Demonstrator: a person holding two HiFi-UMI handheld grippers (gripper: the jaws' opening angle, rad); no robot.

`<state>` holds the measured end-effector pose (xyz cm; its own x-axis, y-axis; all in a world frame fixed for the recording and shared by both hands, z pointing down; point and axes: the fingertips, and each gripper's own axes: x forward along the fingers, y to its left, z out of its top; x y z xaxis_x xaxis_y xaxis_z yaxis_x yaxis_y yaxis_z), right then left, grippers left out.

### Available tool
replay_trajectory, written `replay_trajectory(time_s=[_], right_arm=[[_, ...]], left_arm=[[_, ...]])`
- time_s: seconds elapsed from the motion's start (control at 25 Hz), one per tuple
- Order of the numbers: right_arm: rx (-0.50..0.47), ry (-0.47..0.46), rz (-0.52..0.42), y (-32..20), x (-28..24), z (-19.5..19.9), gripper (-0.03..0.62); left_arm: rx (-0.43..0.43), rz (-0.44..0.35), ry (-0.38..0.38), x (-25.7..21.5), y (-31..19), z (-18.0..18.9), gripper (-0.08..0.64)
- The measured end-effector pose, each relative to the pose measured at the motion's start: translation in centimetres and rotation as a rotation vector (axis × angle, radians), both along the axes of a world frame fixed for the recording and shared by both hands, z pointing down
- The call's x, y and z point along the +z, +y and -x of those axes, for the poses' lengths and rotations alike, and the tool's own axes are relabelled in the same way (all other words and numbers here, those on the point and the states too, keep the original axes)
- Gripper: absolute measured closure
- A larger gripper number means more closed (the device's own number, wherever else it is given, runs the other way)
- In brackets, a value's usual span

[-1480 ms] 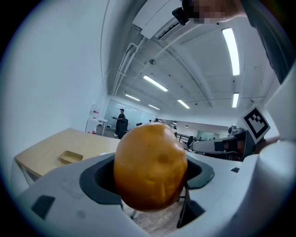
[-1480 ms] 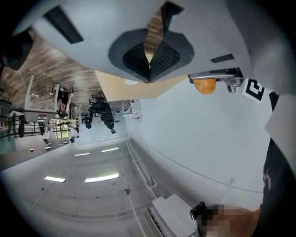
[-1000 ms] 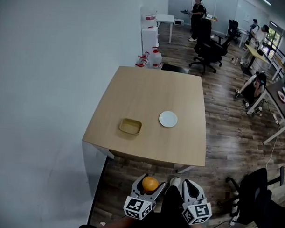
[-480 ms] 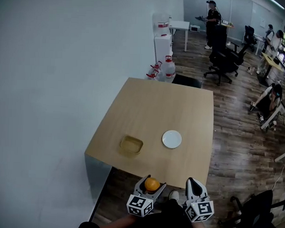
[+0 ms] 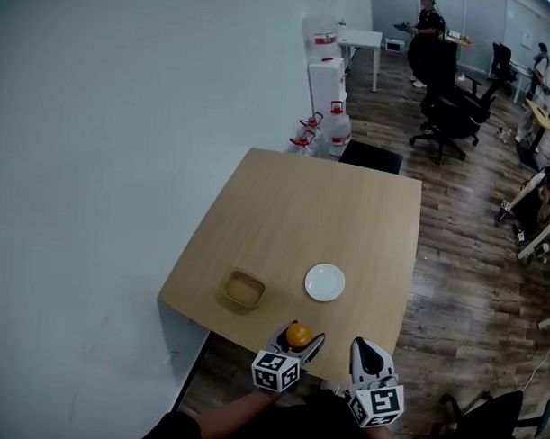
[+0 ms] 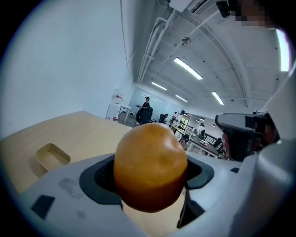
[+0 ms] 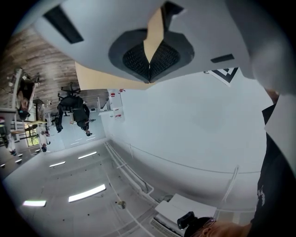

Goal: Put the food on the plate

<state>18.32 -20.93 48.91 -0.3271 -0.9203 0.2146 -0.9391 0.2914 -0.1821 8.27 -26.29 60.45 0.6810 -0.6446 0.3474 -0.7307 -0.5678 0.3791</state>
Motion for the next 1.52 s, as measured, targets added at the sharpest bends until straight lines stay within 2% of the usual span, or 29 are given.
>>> replay_trajectory(time_s=[0.12, 0.32, 0.52, 0.8, 0.96, 1.24, 1.36, 1.52], right_arm=[[-0.023, -0.019, 0.030, -2.4, 0.8, -1.2, 0.532], [-0.064, -0.014, 0.053, -5.1, 1.8, -3.1, 0.532], [-0.081, -0.044, 0.099, -8.2, 3.0, -4.5, 0.532], [-0.132, -0.033, 0.128, -10.7, 4.5, -4.9, 0.532], [-0.127, -0.031, 0.153, -11.4, 6.2, -5.9, 0.532], [-0.092, -0.020, 0.199, -11.4, 8.0, -7.9, 0.532], [-0.083, -0.017, 0.223, -10.7, 8.9, -8.6, 0.532], [-0.080, -0.017, 0.236, -10.0, 9.5, -8.8, 0.532]], left_arm=[[-0.027, 0.007, 0.003, 1.7, -3.1, -1.0, 0.227], [-0.049, -0.005, -0.086, 4.7, -7.6, -2.7, 0.227], [-0.079, 0.054, -0.114, 8.1, -12.8, -4.6, 0.227], [-0.082, 0.096, -0.226, 14.2, -16.9, -4.9, 0.227], [-0.043, 0.148, -0.312, 18.4, -18.0, -5.0, 0.227], [0.106, 0.215, -0.486, 23.7, -18.5, -5.7, 0.227], [0.146, 0.262, -0.519, 24.7, -18.5, -6.3, 0.227], [0.216, 0.278, -0.574, 25.6, -18.7, -7.0, 0.227]])
